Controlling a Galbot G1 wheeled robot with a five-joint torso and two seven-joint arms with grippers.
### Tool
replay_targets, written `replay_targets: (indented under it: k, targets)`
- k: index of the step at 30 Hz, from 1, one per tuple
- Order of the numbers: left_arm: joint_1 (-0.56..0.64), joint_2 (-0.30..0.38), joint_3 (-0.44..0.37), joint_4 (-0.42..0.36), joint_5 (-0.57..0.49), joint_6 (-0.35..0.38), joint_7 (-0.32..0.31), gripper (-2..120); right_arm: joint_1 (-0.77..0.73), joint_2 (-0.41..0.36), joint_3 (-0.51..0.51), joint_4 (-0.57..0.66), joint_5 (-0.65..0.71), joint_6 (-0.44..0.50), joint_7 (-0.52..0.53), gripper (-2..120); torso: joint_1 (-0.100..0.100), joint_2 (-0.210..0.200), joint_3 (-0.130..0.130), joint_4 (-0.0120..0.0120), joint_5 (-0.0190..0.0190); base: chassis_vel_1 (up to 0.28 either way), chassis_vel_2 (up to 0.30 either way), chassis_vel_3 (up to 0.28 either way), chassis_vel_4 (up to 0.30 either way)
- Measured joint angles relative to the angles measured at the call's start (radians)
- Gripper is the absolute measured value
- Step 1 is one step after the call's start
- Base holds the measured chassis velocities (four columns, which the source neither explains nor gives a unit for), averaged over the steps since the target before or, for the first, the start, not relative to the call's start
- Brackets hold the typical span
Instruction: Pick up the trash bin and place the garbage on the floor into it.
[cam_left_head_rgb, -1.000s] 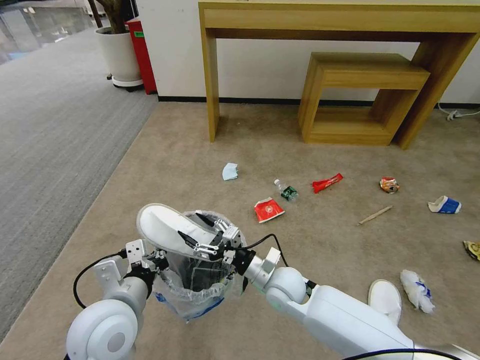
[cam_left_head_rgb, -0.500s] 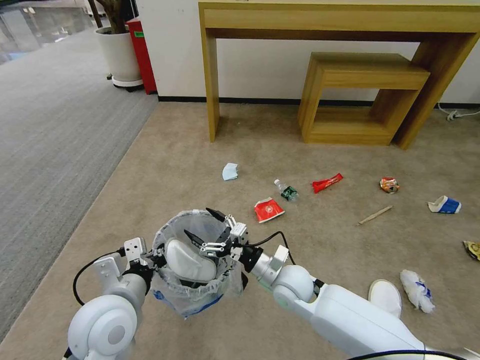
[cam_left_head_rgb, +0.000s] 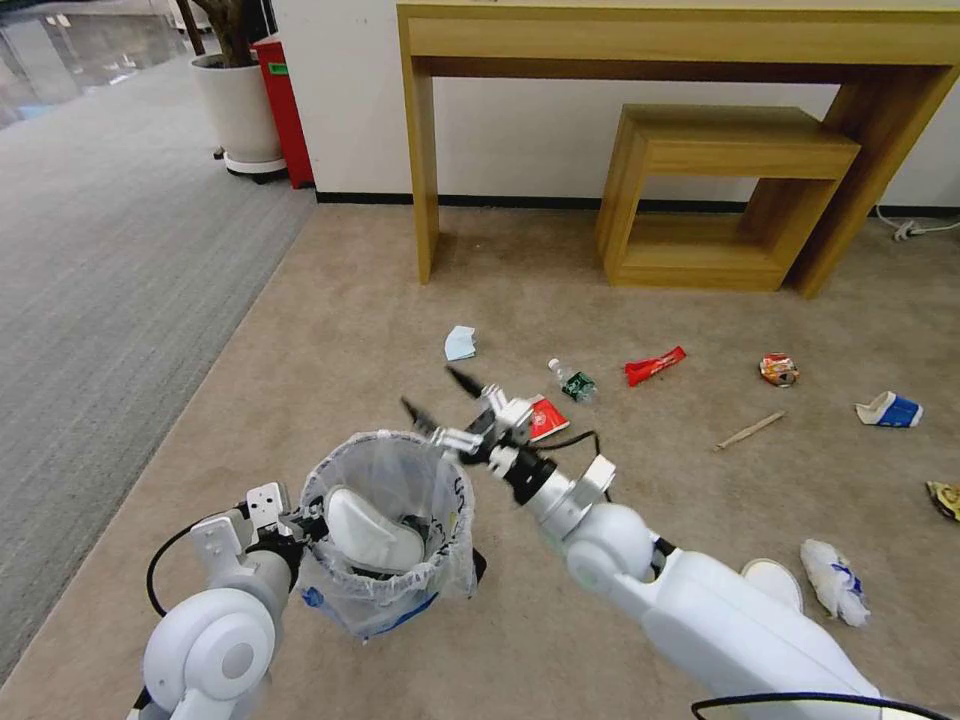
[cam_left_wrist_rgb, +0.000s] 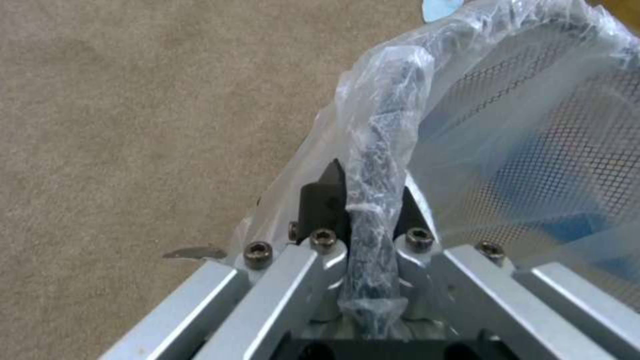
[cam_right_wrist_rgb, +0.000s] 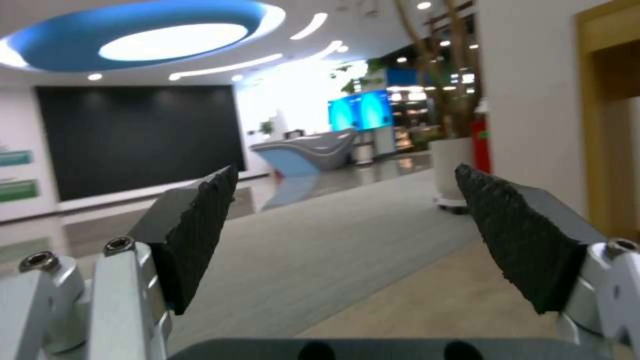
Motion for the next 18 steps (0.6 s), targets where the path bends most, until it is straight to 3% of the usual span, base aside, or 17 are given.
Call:
replay_targets:
  k: [10, 18]
  targets:
    - [-0.003, 0.006, -0.007, 0.013, 0.004, -0.004, 0.007, 2, -0.065, -0.062, 0.176, 0.042, 0.055, -0.058, 0.113, 87, 0.0, 0.0, 0.0, 0.0, 0.0, 0.0, 0.0, 0.0, 0.0]
    - [-0.011, 0.01, -0.008, 0.025, 0.009, -0.006, 0.011, 2, -0.196, -0.124, 0.391, 0.074, 0.062, -0.112, 0.18, 92, 0.0, 0.0, 0.0, 0.0, 0.0001, 0.0, 0.0, 0.0, 0.0]
